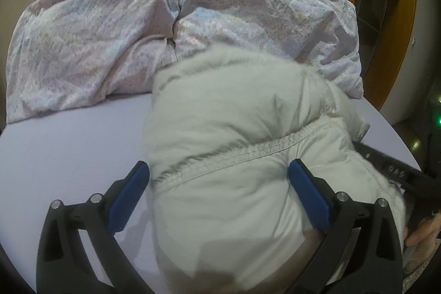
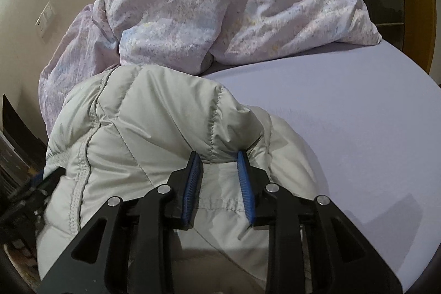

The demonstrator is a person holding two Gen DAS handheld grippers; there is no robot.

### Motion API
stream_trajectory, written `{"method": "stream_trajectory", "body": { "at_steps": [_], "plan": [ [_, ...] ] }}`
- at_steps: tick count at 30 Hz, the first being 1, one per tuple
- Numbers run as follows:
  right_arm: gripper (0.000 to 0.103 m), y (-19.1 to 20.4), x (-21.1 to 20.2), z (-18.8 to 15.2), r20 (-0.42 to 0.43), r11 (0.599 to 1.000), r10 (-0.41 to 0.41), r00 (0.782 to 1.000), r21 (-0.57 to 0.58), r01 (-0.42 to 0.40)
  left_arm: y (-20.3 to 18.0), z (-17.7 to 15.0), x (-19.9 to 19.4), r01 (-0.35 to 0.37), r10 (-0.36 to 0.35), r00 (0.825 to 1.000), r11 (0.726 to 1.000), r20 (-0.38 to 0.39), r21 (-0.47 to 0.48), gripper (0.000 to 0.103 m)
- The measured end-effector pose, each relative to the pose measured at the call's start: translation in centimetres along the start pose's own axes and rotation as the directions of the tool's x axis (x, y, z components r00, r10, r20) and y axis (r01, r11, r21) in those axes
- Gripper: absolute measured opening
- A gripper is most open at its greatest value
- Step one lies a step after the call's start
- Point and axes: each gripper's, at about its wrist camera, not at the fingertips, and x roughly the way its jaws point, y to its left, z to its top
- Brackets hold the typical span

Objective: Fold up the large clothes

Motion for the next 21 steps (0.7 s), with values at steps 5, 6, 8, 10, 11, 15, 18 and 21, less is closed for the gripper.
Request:
{"method": "stream_trajectory", "body": {
  "at_steps": [5, 6, 8, 10, 11, 15, 18, 21],
  "plan": [
    [0.028, -0.4, 0.2, -0.1, 0.002, 0.999, 0.024, 1.0, 0.022, -0.024, -0.1, 1.5, -1.1, -0.027, 0.026, 0.999, 0.999, 0.038, 0.037, 0.1],
    [0.028, -0.5, 0.2, -0.2, 0.004, 0.999, 0.027, 1.0, 0.023, -0.027, -0.2, 1.7, -0.9, -0.029, 0.028, 0.999, 0.999, 0.034, 0.044, 0.1],
    [0.028, -0.5, 0.2, -0.2, 0.007, 0.999, 0.032, 0.999, 0.023, -0.032, -0.5, 1.6, -0.1, -0.028, 0.027, 1.0, 0.998, 0.015, 0.058, 0.101],
    [0.028, -0.6, 0.1, -0.3, 0.011, 0.999, 0.039, 0.999, 0.021, -0.039, -0.8, 1.1, 0.9, -0.022, 0.022, 1.0, 0.998, -0.005, 0.067, 0.101],
    [0.028, -0.6, 0.1, -0.3, 0.013, 0.999, 0.042, 0.999, 0.022, -0.042, -1.0, 0.8, 1.3, -0.022, 0.023, 1.0, 0.997, -0.007, 0.068, 0.101],
    [0.028, -0.6, 0.1, -0.3, 0.01, 0.999, 0.029, 1.0, 0.02, -0.029, -1.8, 0.3, 2.2, -0.068, 0.069, 0.998, 0.993, -0.01, 0.098, 0.101],
    [0.029, 0.8, -1.0, 0.4, 0.008, 0.999, -0.051, 0.999, -0.017, 0.051, -1.9, 0.0, 2.4, -0.089, 0.091, 0.996, 0.99, -0.014, 0.111, 0.101],
    [0.03, 1.8, -2.4, 1.2, 0.046, 0.999, -0.037, 0.998, -0.023, 0.038, -1.6, -0.1, 2.7, -0.083, 0.086, 0.996, 0.991, -0.021, 0.102, 0.101]
  ]
}}
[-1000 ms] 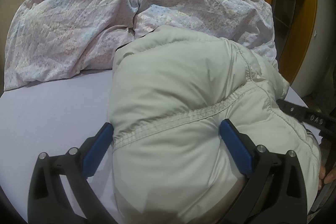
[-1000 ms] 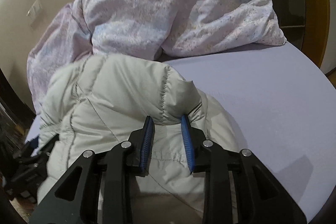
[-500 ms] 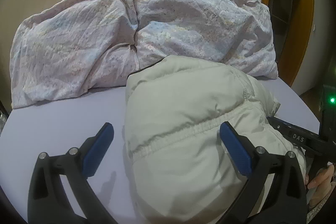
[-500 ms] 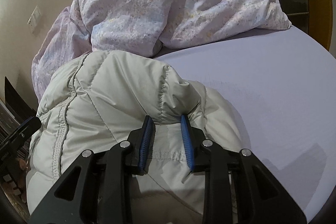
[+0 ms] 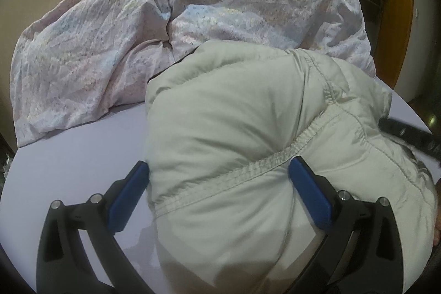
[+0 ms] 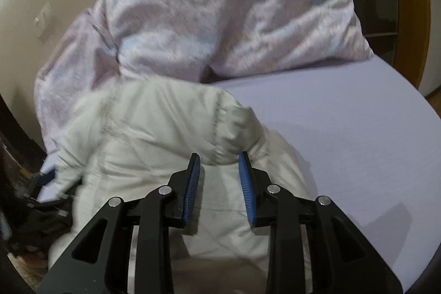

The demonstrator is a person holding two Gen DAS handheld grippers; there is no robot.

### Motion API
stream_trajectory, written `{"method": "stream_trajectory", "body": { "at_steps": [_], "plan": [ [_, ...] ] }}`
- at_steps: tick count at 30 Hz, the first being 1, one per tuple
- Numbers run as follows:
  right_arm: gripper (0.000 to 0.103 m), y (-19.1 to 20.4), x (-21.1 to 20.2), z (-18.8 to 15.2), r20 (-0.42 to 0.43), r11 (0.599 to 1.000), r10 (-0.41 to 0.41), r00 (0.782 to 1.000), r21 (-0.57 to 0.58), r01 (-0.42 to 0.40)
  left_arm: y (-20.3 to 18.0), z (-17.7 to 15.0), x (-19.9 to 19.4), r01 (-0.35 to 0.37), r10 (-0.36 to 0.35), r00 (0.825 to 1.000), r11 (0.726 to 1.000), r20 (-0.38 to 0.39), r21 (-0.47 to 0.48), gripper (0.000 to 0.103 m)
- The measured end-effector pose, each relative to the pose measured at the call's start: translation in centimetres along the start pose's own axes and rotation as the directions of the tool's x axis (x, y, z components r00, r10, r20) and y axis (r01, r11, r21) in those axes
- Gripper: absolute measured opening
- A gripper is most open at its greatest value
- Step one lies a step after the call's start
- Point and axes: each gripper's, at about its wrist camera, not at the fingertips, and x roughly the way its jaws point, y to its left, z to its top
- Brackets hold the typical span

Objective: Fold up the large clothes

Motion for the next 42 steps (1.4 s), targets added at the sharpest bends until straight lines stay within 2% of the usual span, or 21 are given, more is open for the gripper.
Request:
{"method": "stream_trajectory", "body": {
  "at_steps": [6, 8, 10, 17, 42],
  "plan": [
    [0.032, 0.2, 0.0, 2.3, 0.033, 0.999, -0.035, 0.999, 0.0, 0.035, -0.2, -0.1, 0.1, -0.008, 0.008, 1.0, 1.0, 0.007, 0.003, 0.101],
    [0.036, -0.2, 1.2, 2.1, -0.004, 0.998, -0.068, 0.998, 0.008, 0.068, -0.2, -0.1, 0.1, -0.007, 0.007, 1.0, 1.0, 0.01, 0.002, 0.101],
    [0.036, -0.9, 2.6, 1.4, -0.04, 0.998, -0.066, 0.997, 0.02, 0.067, -0.4, -0.1, 0.0, -0.007, 0.007, 1.0, 1.0, 0.016, 0.003, 0.101],
    [0.036, -0.2, 3.9, 0.1, -0.019, 0.991, -0.124, 0.992, -0.051, 0.123, -0.5, -0.2, 0.1, -0.013, 0.013, 0.999, 1.0, 0.033, 0.005, 0.101],
    [0.037, -1.2, 4.4, -0.3, -0.013, 0.998, -0.066, 0.998, -0.009, 0.066, -0.4, -0.5, 0.2, -0.009, 0.01, 0.999, 1.0, 0.053, -0.009, 0.101]
  ]
}}
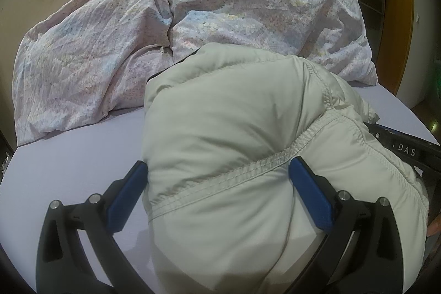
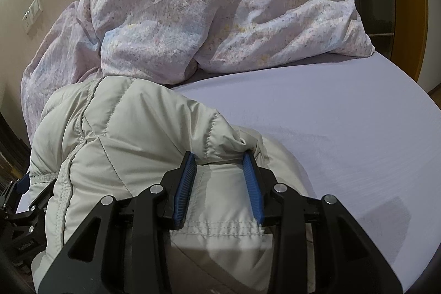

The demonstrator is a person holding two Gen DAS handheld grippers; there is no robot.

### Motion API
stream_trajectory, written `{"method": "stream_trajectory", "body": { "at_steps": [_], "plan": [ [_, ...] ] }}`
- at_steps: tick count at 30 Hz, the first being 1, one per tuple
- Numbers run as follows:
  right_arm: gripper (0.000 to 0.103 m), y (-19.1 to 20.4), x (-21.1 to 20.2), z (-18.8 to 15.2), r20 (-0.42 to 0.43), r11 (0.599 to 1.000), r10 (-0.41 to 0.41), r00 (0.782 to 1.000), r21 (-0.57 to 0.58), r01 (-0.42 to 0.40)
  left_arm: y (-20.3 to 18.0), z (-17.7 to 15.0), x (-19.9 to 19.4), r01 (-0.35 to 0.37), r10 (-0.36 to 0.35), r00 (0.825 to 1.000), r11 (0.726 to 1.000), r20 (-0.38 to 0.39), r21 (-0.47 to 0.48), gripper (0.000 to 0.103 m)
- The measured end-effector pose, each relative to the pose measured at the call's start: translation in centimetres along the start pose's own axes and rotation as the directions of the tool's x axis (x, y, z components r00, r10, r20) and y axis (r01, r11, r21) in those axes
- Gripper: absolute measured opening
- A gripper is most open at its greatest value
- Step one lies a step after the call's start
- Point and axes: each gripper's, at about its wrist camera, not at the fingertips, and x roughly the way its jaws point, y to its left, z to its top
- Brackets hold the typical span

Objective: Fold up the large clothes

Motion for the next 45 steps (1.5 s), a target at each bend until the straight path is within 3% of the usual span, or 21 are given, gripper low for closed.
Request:
{"method": "stream_trajectory", "body": {
  "at_steps": [22, 24, 26, 30, 34, 38, 45],
  "plan": [
    [0.041, 0.1, -0.6, 0.1, -0.001, 1.0, -0.007, 1.0, -0.005, 0.007, 0.6, 0.1, -0.6, 0.023, -0.023, 1.0, 0.999, -0.003, -0.032, 0.101],
    [0.048, 0.2, -1.6, 0.2, -0.019, 1.0, -0.018, 1.0, -0.012, 0.018, 2.2, -0.1, -1.6, 0.082, -0.085, 0.996, 0.992, -0.028, -0.095, 0.101],
    [0.091, -0.3, -2.9, 0.4, -0.048, 1.0, -0.026, 0.999, 0.012, 0.026, 3.9, -0.4, -2.6, 0.13, -0.138, 0.989, 0.98, -0.046, -0.148, 0.101],
    [0.093, -3.1, -6.1, 0.7, -0.081, 0.99, 0.085, 0.993, 0.116, -0.075, 6.9, -0.5, -4.5, 0.167, -0.18, 0.982, 0.966, -0.053, -0.196, 0.101],
    [0.097, -5.8, -6.9, 0.7, -0.148, 0.959, 0.201, 0.969, 0.233, -0.163, 9.4, -0.8, -4.7, 0.206, -0.235, 0.968, 0.944, -0.084, -0.259, 0.101],
    [0.098, -7.4, -5.3, -0.4, -0.262, 0.901, 0.333, 0.906, 0.371, -0.224, 10.5, -1.6, -3.8, 0.261, -0.316, 0.941, 0.904, -0.118, -0.34, 0.101],
    [0.102, -7.4, -3.2, -1.7, -0.33, 0.869, 0.409, 0.851, 0.426, -0.252, 9.8, -3.0, -1.8, 0.331, -0.421, 0.893, 0.852, -0.157, -0.404, 0.101]
  ]
}}
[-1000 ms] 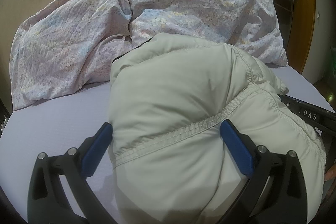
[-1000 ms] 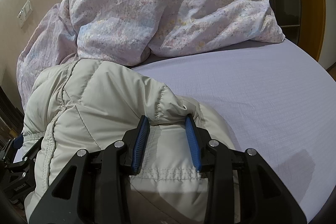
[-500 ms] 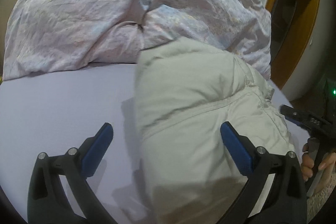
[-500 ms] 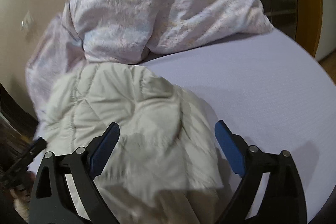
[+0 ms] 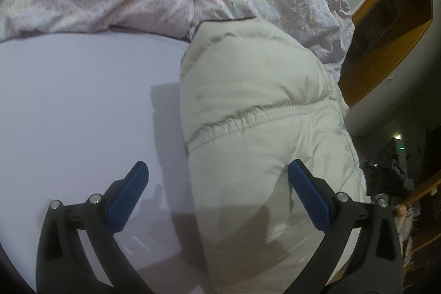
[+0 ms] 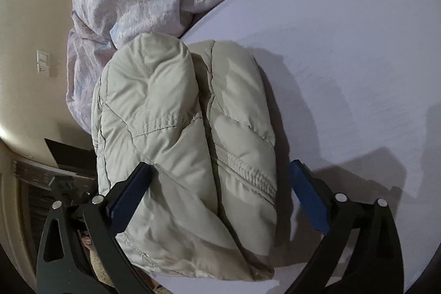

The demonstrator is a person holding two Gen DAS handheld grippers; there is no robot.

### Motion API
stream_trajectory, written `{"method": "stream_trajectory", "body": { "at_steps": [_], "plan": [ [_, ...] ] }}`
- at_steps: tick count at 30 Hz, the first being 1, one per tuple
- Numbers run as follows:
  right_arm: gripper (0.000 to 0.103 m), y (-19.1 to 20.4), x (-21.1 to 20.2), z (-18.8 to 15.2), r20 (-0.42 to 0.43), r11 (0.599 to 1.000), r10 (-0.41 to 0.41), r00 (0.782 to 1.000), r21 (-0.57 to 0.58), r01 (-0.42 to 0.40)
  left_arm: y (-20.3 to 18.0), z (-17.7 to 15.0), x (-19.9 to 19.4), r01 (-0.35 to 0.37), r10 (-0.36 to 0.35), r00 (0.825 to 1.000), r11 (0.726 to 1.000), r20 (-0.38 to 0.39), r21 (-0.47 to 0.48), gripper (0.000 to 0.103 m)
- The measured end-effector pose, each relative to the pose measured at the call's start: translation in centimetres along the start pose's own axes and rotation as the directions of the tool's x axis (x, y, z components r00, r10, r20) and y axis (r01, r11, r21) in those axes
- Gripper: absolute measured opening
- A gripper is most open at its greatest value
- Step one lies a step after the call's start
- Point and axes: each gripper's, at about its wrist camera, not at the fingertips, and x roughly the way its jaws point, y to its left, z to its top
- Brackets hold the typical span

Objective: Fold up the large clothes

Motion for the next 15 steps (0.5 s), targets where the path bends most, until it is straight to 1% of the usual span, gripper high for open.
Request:
{"method": "stream_trajectory", "body": {
  "at_steps": [1, 4, 9, 15],
  "plan": [
    [0.102, -0.1, 0.3, 0.1, -0.01, 1.0, 0.017, 1.0, 0.007, -0.017, 0.1, 0.0, 0.4, 0.025, -0.025, 1.0, 1.0, -0.009, -0.015, 0.101],
    [0.102, -0.4, 1.4, 0.3, -0.05, 0.997, 0.07, 0.996, 0.032, -0.068, 0.4, 0.0, 1.2, 0.065, -0.067, 0.997, 0.997, -0.031, -0.048, 0.101],
    [0.102, -0.3, 2.7, 0.2, -0.095, 0.991, 0.13, 0.987, 0.029, -0.127, 0.7, -0.2, 2.1, 0.113, -0.117, 0.992, 0.99, -0.048, -0.078, 0.101],
    [0.102, 1.0, 4.0, 0.2, -0.112, 0.988, 0.157, 0.981, 0.004, -0.157, 0.9, -0.3, 3.2, 0.169, -0.178, 0.982, 0.978, -0.069, -0.12, 0.101]
  ]
}}
